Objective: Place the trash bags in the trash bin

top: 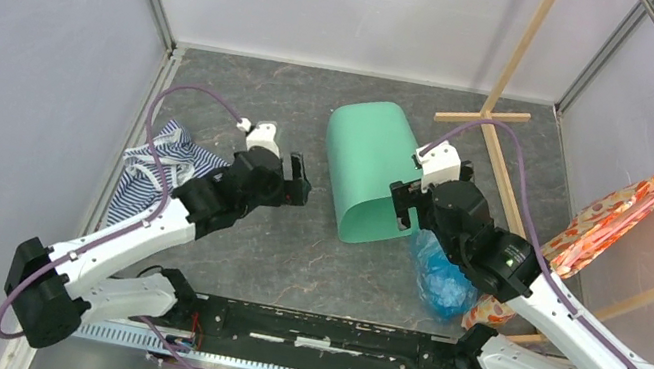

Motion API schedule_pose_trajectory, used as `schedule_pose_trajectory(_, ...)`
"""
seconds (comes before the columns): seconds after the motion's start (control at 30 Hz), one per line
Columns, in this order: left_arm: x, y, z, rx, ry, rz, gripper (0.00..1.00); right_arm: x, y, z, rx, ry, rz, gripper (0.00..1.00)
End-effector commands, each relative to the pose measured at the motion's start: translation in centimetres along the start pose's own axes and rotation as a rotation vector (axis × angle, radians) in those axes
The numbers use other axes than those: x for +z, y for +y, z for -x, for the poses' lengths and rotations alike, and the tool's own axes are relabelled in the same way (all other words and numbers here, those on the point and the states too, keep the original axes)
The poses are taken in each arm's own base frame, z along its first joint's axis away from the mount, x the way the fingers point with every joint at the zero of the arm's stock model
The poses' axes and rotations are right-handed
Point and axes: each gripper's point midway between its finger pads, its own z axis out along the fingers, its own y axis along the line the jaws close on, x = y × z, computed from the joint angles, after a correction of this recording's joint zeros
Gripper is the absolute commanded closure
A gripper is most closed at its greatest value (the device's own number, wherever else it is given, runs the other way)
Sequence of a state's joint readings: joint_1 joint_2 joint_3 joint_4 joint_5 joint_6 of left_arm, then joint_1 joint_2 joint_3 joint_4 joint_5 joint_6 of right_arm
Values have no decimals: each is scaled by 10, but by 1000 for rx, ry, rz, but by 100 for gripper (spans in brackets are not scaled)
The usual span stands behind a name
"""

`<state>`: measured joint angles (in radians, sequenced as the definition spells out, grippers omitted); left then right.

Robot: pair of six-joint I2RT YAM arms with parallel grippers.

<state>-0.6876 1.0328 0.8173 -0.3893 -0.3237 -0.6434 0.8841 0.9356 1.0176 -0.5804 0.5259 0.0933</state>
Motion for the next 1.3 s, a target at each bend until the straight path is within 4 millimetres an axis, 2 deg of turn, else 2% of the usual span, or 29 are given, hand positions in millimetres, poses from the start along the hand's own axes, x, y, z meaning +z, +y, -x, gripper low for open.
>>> schedule_pose_trajectory(0.0,-12,-3,-20,3,-15,32,0,-5,-3,28,29,-77,-10,2)
schedule_pose_trajectory(0.13,-18,-21,-51,50,8,-10,0,-4,-3,30,38,-92,-14,2)
schedule_pose_trajectory(0.43,-24,-77,-88,138,-27,-128,0,-1,-7,30,51,-108,-45,2)
schedule_pose_trajectory(0.5,-19,-83,-98,162,-40,-122,0,-1,-7,30,55,-110,-49,2)
schedule_pose_trajectory(0.57,-14,-85,-98,173,-84,-92,0,0,-7,30,61,-116,-48,2)
schedule_pose_trajectory(0.83,2,-92,-70,144,-330,-4,2,3,-3,25,76,-119,-39,2)
schedule_pose_trajectory(0.97,13,-95,-70,185,-382,29,6,2,-6,23,82,-123,-47,2)
schedule_pose_trajectory(1.13,23,-93,-72,227,-430,71,14,1,-6,21,86,-128,-49,2)
schedule_pose_trajectory(1.27,29,-88,-70,264,-467,117,31,2,-5,20,85,-128,-44,2)
